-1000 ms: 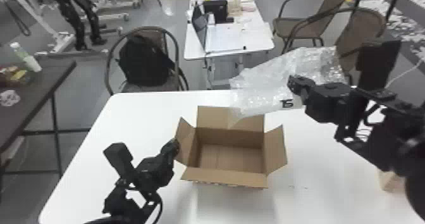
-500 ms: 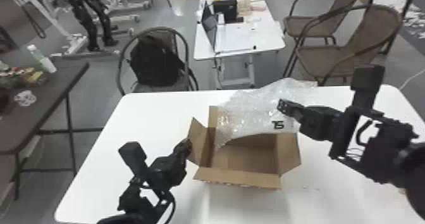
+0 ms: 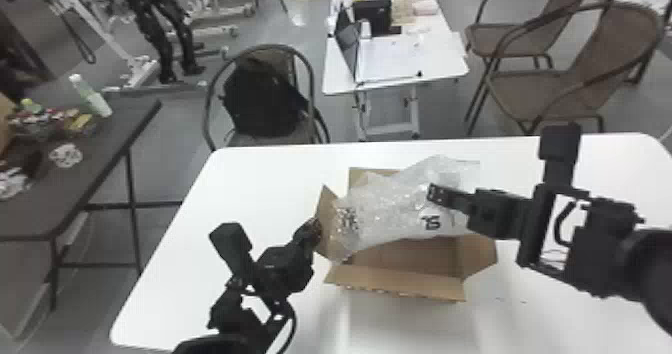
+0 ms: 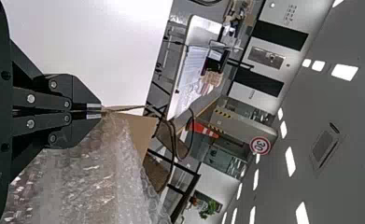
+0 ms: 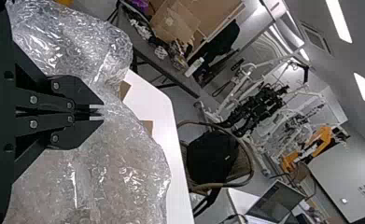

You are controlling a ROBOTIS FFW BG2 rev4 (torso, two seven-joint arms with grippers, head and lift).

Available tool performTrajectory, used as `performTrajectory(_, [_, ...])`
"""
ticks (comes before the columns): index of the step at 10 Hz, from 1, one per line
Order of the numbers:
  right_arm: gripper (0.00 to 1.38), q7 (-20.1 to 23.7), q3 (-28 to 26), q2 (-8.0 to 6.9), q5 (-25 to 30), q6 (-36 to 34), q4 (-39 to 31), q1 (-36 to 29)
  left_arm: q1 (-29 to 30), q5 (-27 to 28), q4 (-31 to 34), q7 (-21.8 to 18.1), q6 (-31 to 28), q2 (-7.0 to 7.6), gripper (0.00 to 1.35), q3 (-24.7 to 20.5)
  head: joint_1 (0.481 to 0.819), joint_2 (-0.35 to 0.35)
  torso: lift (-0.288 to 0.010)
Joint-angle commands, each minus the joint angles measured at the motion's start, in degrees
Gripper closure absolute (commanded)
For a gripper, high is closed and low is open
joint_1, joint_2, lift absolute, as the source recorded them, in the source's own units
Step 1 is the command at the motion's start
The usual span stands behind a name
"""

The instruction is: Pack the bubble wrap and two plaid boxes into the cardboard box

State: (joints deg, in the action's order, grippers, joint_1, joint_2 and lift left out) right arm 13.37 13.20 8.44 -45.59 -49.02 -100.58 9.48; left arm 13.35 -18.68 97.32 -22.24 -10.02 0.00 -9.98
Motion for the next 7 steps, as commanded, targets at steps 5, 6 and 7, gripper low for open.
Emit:
performTrajectory(5, [1.22, -8.7, 0.7, 0.27, -4.0, -8.9, -1.0, 1.0, -0.1, 0.1, 0.0, 0.0, 0.0, 0.09, 1.22, 0.3, 0.695, 0.274, -0.039])
performTrajectory(6, [1.22, -9.7, 0.7, 0.09, -4.8, -7.6, -0.7, 0.3, -0.1, 0.1, 0.1, 0.0, 0.1, 0.09, 1.22, 0.3, 0.695, 0.274, -0.039])
performTrajectory(7, [1.22, -9.7, 0.8, -0.26, -4.8, -5.5, 0.0, -0.2, -0.1, 0.1, 0.1, 0.0, 0.1, 0.09, 1.22, 0.4, 0.695, 0.275, -0.039])
